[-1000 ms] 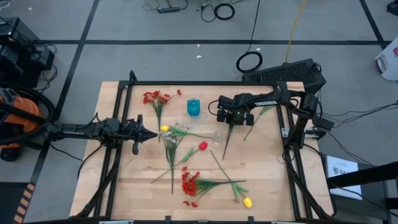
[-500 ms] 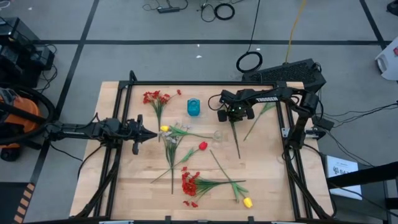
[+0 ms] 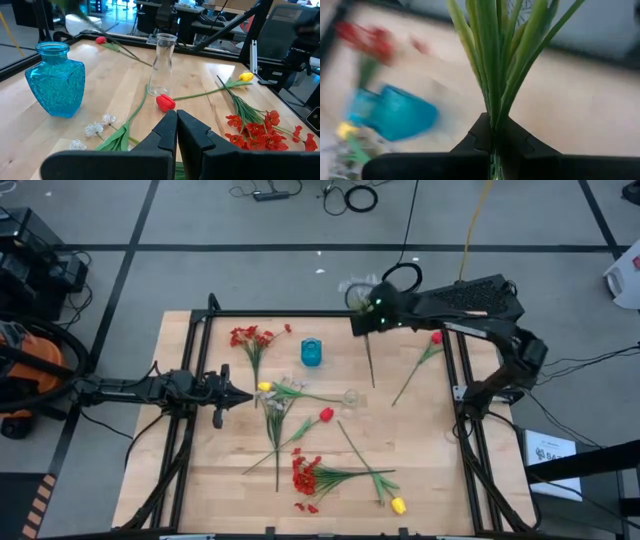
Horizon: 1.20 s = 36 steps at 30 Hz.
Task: Sort flowers into vase by color
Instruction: Put the right white flowers into the blue vase
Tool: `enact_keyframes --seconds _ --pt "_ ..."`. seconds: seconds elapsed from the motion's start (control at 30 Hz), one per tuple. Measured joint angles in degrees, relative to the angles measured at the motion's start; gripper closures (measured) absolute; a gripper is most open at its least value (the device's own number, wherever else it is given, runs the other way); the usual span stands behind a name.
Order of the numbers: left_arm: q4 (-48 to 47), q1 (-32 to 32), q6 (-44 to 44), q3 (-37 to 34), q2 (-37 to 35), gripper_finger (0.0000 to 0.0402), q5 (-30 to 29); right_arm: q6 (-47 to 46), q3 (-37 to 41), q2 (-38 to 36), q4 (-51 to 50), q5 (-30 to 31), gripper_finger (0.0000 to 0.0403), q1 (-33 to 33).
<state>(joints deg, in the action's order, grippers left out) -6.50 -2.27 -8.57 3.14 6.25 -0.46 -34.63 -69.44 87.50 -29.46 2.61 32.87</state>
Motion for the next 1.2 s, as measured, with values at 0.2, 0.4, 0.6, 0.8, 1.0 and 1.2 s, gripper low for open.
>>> enact_keyframes --seconds 0.2,0.4,0.6,0.8,1.0,1.2 --pt "0.0 0.0 0.0 0.0 0.0 0.0384 0.0 13.3 -2.4 -4.3 8.6 0.5 0.0399 -0.9" --pt "0.0 0.0 0.0 0.0 0.0 0.0384 0.0 18.1 -2.4 -3.2 24.4 -0.6 0.0399 -2.6" --pt "0.0 0.0 0.0 0.0 0.0 0.0384 0.0 18.8 -2.4 1.0 37.7 -7.2 0.0399 -4.5" --pt "0.0 0.0 0.0 0.0 0.0 0.0384 0.0 19.9 -2.4 2.4 46.0 -7.2 0.0399 -6.2" --pt "0.0 0.0 0.0 0.0 0.0 0.0384 0.0 21.3 -2.4 2.7 48.2 -7.4 0.0399 -7.0" --pt "0.0 0.0 0.0 0.0 0.0 0.0384 0.0 22.4 -2.4 5.5 50.6 -7.5 0.0399 -7.9"
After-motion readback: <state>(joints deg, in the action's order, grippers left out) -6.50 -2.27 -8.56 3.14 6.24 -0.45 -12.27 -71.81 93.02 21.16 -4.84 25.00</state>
